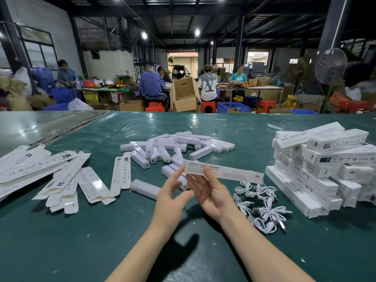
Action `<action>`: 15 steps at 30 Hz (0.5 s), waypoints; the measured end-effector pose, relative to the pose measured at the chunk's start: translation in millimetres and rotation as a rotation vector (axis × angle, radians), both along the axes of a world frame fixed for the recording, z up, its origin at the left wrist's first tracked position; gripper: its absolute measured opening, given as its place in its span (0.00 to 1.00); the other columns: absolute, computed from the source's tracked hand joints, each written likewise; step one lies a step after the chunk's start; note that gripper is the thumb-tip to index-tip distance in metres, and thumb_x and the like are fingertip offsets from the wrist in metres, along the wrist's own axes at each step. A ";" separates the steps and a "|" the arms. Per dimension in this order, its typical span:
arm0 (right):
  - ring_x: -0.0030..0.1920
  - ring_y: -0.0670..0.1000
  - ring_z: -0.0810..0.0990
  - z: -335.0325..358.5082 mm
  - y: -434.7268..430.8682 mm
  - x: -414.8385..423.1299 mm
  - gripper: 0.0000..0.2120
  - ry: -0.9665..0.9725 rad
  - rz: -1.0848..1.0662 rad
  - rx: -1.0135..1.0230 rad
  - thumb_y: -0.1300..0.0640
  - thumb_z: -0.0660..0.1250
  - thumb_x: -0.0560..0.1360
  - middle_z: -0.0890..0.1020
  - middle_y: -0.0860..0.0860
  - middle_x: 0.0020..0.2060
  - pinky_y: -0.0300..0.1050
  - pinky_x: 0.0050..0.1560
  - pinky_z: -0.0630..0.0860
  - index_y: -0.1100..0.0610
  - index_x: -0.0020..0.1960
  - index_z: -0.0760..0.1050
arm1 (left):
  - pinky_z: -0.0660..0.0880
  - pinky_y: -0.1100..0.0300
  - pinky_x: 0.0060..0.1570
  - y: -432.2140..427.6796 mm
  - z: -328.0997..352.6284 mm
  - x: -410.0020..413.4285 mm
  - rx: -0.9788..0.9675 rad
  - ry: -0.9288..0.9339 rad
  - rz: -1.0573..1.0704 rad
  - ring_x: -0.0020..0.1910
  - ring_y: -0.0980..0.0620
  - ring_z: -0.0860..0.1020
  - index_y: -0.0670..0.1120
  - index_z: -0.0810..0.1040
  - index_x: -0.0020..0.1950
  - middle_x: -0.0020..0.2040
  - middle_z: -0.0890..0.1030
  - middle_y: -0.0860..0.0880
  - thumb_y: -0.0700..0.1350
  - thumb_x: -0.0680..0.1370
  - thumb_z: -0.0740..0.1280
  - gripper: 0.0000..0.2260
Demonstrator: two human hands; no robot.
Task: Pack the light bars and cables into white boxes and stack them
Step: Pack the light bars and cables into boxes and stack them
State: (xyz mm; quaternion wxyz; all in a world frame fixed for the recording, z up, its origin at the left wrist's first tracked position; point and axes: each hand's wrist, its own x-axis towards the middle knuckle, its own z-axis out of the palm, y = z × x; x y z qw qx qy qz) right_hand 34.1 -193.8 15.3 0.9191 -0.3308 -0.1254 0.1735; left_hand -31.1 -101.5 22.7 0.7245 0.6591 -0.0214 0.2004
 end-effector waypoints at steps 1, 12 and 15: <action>0.37 0.52 0.84 -1.0 2.7 -2.1 0.14 -0.056 -0.015 -0.075 0.56 0.64 0.66 0.85 0.56 0.38 0.43 0.36 0.81 0.62 0.49 0.75 | 0.70 0.52 0.64 -3.3 -2.4 -0.1 -0.038 0.012 -0.018 0.57 0.51 0.75 0.57 0.68 0.60 0.61 0.76 0.45 0.28 0.74 0.64 0.26; 0.46 0.35 0.75 -18.4 34.4 -22.8 0.15 -0.835 -0.240 -0.969 0.59 0.71 0.71 0.77 0.47 0.47 0.32 0.50 0.71 0.58 0.54 0.71 | 0.75 0.64 0.28 53.3 8.5 13.8 -0.832 0.205 0.260 0.30 0.55 0.76 0.45 0.72 0.38 0.32 0.75 0.51 0.39 0.77 0.60 0.08; 0.65 0.53 0.69 -17.1 39.7 -24.1 0.27 -1.085 -0.174 -1.336 0.52 0.63 0.72 0.70 0.59 0.65 0.44 0.64 0.65 0.61 0.69 0.66 | 0.74 0.61 0.33 56.8 4.3 17.7 -0.940 0.279 0.318 0.30 0.52 0.74 0.45 0.70 0.39 0.32 0.72 0.50 0.44 0.78 0.60 0.09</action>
